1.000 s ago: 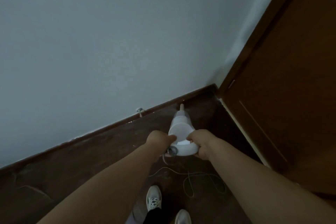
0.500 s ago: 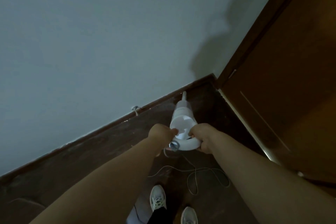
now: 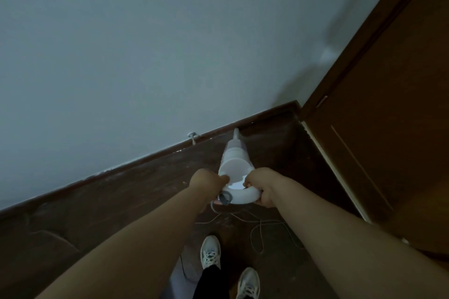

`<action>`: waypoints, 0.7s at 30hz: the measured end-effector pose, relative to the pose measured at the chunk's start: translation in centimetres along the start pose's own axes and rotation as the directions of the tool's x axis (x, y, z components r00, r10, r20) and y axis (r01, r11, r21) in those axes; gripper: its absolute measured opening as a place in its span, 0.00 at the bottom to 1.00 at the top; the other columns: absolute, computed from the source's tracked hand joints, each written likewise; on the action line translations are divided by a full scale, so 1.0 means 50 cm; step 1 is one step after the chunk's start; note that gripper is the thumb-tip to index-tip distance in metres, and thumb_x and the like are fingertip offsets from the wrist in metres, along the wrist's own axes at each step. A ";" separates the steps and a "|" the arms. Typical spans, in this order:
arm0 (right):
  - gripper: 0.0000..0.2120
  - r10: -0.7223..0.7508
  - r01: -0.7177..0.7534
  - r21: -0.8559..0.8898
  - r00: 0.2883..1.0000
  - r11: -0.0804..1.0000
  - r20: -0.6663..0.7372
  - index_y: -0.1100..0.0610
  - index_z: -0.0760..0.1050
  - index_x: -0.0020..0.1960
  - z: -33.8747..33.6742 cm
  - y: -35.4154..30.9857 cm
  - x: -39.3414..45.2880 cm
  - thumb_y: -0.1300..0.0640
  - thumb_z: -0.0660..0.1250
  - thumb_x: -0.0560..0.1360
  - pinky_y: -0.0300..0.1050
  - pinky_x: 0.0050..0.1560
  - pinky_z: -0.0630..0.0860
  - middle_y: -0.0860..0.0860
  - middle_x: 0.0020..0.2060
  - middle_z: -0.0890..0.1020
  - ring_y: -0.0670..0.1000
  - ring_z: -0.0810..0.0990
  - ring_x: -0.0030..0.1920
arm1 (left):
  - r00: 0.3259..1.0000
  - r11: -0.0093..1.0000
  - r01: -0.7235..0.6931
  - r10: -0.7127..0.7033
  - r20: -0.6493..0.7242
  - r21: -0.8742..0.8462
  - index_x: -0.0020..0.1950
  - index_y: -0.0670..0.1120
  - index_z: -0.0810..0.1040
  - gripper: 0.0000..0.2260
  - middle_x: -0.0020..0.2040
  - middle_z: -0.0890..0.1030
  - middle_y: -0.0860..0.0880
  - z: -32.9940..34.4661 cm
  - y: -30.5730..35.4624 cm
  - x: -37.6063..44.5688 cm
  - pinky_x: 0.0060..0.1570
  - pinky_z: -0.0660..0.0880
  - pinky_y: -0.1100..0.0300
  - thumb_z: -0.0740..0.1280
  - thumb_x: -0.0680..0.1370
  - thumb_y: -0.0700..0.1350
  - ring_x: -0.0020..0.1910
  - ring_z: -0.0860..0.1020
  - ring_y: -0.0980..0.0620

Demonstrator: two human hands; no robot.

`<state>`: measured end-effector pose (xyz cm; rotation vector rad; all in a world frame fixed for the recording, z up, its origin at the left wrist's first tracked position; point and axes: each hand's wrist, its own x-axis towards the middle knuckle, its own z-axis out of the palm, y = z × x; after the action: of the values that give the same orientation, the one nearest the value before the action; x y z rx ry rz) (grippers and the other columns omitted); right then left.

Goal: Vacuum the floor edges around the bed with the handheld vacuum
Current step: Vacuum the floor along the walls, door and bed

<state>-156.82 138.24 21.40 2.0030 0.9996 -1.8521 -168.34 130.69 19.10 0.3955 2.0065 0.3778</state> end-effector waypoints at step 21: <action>0.22 0.016 -0.016 -0.013 0.999 1.000 0.032 0.57 0.69 0.68 0.231 0.070 -0.036 0.66 0.64 0.75 0.52 0.55 0.79 0.60 0.60 0.75 0.59 0.77 0.58 | 1.000 0.998 -0.004 0.005 -0.023 0.057 0.56 0.39 0.81 0.17 0.50 0.84 0.42 -0.147 -0.196 -0.038 0.56 0.78 0.51 0.67 0.77 0.51 0.49 0.82 0.45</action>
<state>-163.66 128.21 20.20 1.9615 0.9813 -1.8588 -175.22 120.37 19.66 0.4329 2.0432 0.3295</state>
